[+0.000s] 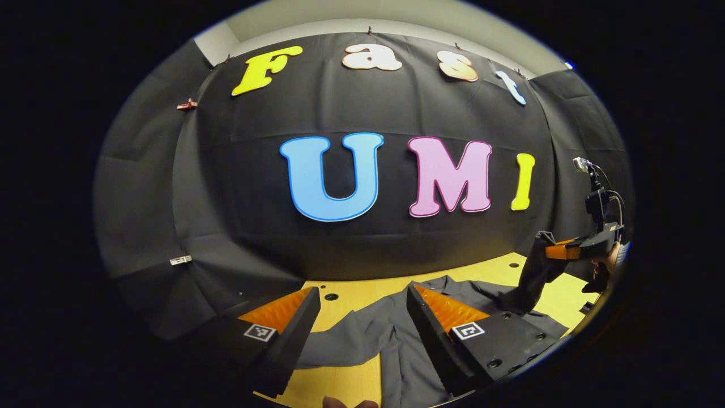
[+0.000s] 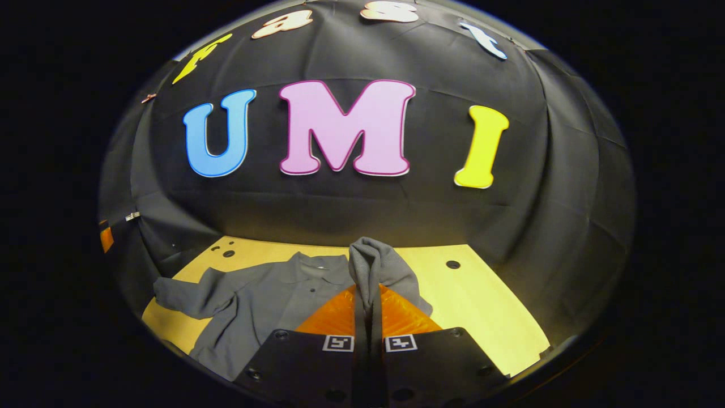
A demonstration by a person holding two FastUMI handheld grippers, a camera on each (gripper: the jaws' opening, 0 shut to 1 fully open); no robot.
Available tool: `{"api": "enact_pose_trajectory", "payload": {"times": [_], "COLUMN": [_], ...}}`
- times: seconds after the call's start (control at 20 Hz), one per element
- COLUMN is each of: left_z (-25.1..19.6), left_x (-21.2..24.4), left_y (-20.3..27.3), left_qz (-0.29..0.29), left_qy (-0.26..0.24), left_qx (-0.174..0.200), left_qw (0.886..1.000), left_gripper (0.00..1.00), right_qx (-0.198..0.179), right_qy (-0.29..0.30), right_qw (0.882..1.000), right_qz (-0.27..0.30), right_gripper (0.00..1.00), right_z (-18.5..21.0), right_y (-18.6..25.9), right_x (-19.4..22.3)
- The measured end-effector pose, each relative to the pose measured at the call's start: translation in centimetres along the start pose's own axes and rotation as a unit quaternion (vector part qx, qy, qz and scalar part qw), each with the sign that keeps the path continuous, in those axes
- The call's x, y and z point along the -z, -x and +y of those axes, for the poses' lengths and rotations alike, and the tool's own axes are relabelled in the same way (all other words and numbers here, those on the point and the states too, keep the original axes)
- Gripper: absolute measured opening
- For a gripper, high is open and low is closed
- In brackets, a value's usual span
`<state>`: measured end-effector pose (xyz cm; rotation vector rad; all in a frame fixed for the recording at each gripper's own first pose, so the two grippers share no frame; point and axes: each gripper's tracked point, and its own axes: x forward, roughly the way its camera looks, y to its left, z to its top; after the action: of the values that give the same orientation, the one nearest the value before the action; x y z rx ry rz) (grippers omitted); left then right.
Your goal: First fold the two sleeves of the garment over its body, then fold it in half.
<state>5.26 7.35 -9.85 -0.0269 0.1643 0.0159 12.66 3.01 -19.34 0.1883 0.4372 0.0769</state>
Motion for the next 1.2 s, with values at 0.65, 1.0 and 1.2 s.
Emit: {"api": "enact_pose_trajectory", "payload": {"times": [0.65,1.0,1.2], "left_z": [7.3,9.7,11.5], "left_x": [6.0,8.9,11.2], "left_y": [-0.1,-0.5,-1.2], "left_qz": [0.044,0.061,0.075], "left_qy": [-0.002,0.007,0.008], "left_qx": [-0.052,-0.067,-0.082], "left_qw": [0.998,0.996,0.994], "left_gripper": [0.98,0.97,0.97], "right_qx": [-0.086,-0.103,-0.112], "right_qy": [0.05,0.077,0.074], "right_qw": [0.993,0.981,0.976], "right_qz": [0.064,0.142,0.172], "right_gripper": [0.05,0.06,0.1], "right_z": [13.2,16.6,18.3], "right_y": [-5.7,-8.1,-9.0], "right_x": [7.7,15.4,18.0]}}
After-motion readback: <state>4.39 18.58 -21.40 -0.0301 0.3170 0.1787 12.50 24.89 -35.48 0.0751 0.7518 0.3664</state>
